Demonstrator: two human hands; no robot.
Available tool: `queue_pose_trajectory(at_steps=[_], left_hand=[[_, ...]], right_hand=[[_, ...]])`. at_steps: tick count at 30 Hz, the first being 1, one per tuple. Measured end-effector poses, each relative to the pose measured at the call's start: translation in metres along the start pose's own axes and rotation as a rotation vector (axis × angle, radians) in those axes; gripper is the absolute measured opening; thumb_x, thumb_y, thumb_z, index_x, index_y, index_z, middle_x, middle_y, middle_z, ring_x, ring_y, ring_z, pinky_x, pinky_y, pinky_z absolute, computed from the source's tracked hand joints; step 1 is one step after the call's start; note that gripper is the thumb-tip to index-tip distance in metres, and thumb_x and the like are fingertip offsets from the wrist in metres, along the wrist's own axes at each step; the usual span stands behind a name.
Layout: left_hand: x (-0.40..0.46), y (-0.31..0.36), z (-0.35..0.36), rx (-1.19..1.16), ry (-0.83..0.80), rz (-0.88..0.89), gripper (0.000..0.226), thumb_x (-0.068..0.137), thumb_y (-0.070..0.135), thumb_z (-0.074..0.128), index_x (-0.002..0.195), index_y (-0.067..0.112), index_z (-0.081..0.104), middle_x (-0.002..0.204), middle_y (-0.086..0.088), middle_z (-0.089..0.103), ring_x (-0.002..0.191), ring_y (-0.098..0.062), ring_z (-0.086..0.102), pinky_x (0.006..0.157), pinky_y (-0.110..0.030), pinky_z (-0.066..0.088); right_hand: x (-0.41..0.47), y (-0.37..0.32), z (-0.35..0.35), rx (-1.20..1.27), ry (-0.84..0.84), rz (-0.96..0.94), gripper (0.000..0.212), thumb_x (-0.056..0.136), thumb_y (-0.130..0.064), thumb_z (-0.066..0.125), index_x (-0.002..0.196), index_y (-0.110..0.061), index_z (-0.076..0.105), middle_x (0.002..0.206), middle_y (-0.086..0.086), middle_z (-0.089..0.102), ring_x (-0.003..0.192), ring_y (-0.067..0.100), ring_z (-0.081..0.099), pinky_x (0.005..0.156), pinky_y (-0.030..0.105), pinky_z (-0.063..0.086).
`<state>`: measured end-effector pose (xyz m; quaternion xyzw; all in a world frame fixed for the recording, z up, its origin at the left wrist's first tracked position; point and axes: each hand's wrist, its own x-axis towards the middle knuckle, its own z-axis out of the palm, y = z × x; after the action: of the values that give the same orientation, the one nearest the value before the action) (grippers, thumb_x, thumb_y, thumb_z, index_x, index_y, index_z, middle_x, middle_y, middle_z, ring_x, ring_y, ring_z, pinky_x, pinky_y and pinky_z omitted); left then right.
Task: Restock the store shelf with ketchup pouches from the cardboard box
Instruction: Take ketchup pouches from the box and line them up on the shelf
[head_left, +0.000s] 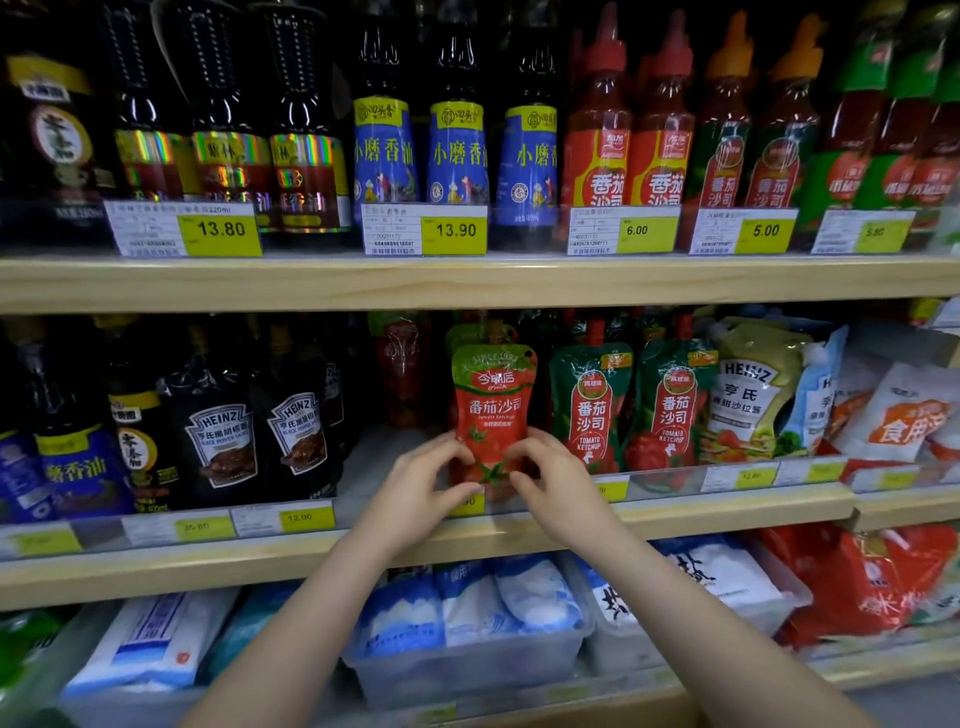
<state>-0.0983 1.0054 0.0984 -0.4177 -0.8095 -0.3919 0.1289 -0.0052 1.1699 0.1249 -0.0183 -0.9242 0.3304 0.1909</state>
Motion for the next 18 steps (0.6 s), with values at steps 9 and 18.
queue_pose_trajectory(at_steps=[9, 18], left_hand=[[0.016, -0.006, -0.008, 0.135, -0.130, -0.038, 0.013, 0.090, 0.026, 0.055, 0.102, 0.022, 0.056, 0.110, 0.007, 0.063, 0.097, -0.011, 0.058, 0.080, -0.026, 0.044], [0.032, -0.014, -0.007, 0.103, -0.192, -0.133, 0.023, 0.090, 0.026, 0.053, 0.112, 0.021, 0.056, 0.118, 0.006, 0.058, 0.100, -0.009, 0.053, 0.083, -0.023, 0.041]], right_hand=[[0.023, -0.002, 0.014, -0.044, -0.009, 0.101, 0.031, 0.089, 0.000, 0.039, 0.115, -0.001, 0.058, 0.146, 0.012, 0.026, 0.124, 0.027, 0.043, 0.104, 0.026, 0.035], [0.044, 0.001, 0.027, -0.057, 0.024, 0.147, 0.032, 0.087, 0.002, 0.040, 0.111, 0.001, 0.061, 0.147, 0.016, 0.024, 0.126, 0.033, 0.042, 0.105, 0.026, 0.032]])
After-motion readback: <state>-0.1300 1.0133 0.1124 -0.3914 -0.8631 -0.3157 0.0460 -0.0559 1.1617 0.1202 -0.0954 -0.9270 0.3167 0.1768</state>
